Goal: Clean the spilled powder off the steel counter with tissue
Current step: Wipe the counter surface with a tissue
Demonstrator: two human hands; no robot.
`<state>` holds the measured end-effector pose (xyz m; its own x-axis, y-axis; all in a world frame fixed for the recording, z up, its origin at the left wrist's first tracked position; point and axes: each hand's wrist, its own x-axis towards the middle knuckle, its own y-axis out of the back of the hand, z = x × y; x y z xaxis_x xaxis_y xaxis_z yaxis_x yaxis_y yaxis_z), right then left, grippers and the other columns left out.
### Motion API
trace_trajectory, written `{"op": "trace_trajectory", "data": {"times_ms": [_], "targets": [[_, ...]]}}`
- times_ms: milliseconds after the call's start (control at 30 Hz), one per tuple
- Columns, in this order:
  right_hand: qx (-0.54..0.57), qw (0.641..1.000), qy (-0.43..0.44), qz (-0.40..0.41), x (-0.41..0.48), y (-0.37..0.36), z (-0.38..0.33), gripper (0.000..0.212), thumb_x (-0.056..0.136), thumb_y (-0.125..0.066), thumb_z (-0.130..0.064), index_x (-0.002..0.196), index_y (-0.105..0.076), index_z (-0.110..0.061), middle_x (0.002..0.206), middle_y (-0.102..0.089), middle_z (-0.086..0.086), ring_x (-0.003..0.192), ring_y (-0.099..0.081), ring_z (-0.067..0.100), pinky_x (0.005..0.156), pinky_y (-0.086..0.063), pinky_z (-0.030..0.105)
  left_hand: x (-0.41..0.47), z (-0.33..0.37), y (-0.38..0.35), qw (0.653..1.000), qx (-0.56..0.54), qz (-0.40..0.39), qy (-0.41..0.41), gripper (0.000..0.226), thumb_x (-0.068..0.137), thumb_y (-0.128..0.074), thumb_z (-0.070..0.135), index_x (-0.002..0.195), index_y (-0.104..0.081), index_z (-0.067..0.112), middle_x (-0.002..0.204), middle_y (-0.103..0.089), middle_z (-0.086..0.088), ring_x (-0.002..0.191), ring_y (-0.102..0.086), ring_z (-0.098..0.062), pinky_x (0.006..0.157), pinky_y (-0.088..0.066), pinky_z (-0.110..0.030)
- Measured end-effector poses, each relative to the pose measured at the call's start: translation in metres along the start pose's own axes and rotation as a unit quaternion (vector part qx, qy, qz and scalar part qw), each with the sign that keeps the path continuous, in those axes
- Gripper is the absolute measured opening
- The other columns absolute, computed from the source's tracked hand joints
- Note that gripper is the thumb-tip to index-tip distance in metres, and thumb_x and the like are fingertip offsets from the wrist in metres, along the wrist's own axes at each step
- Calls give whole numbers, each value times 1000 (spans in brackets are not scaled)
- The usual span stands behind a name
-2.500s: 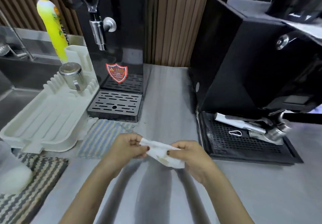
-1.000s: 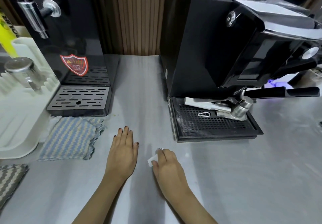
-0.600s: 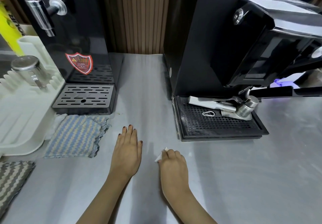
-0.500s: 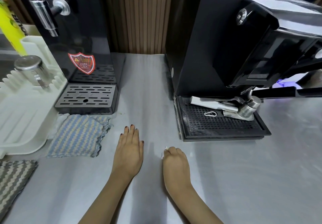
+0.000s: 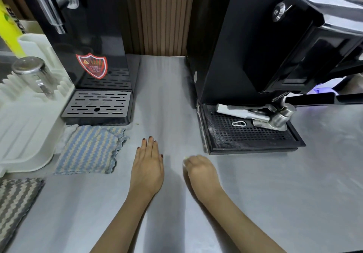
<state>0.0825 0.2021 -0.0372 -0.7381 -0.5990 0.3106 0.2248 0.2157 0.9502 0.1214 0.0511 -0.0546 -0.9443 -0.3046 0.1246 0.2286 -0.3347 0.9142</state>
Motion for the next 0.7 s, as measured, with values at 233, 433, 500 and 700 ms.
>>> {"op": "trace_trajectory", "data": {"times_ms": [233,433,500,700], "targets": [[-7,999,10,-43,11,5,-25,35,26,-79,-3,45,-54,-18,47,-52,-3,44,-50,13,49,-40,20,0,0,3,1000,-13,-2,-4,48,98,-25,19,144,-21,5,155,-14,-9,144,-6,-23,115,-1,-30],[7,998,51,29,-61,22,17,15,48,-71,-5,57,-67,-16,54,-59,-6,49,-53,13,59,-35,20,0,7,7,1000,-8,-3,4,47,99,-24,19,144,-20,5,155,-14,-9,144,-6,-23,115,2,-29],[-42,999,-9,11,-36,29,35,21,42,-80,-5,50,-64,-14,50,-58,-4,47,-54,13,55,-33,18,-5,9,9,1000,-13,3,8,46,98,-25,16,143,-22,4,154,-15,-10,144,-7,-23,115,2,-30],[85,990,115,3,-88,17,17,26,46,-76,5,60,-62,-13,59,-58,0,53,-51,17,57,-41,22,-53,18,13,998,10,25,55,49,93,-25,19,136,-36,-3,148,-30,-19,140,-22,-34,114,-9,-42]]}}
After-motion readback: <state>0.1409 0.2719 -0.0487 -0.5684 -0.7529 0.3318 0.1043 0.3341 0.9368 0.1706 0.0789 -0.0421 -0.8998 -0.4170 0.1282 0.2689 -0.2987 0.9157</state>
